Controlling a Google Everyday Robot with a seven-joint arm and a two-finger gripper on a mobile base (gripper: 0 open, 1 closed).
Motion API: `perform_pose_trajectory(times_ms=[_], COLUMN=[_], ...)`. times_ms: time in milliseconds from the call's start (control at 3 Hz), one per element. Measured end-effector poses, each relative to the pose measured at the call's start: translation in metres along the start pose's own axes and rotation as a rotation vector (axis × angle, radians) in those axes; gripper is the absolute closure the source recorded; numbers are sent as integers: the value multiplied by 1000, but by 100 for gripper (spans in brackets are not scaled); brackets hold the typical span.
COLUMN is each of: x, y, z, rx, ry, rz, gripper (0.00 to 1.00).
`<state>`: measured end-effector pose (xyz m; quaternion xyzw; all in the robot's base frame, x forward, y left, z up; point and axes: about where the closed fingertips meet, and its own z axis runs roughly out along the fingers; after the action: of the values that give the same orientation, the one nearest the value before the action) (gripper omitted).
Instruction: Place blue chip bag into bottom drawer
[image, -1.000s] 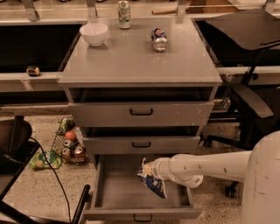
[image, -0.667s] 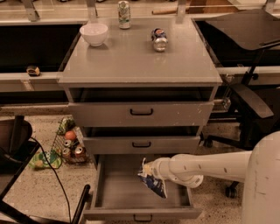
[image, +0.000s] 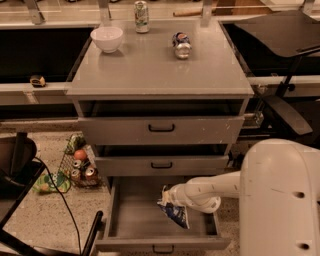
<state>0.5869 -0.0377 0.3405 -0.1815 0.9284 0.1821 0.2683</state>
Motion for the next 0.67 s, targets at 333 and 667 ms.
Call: perform_pose_trajectory(times_ms=[333,667], x=[14,22], y=[-11,-16], z=[28,46], rx=[0,-21], ry=[39,54], rz=[40,68], gripper=[84,61])
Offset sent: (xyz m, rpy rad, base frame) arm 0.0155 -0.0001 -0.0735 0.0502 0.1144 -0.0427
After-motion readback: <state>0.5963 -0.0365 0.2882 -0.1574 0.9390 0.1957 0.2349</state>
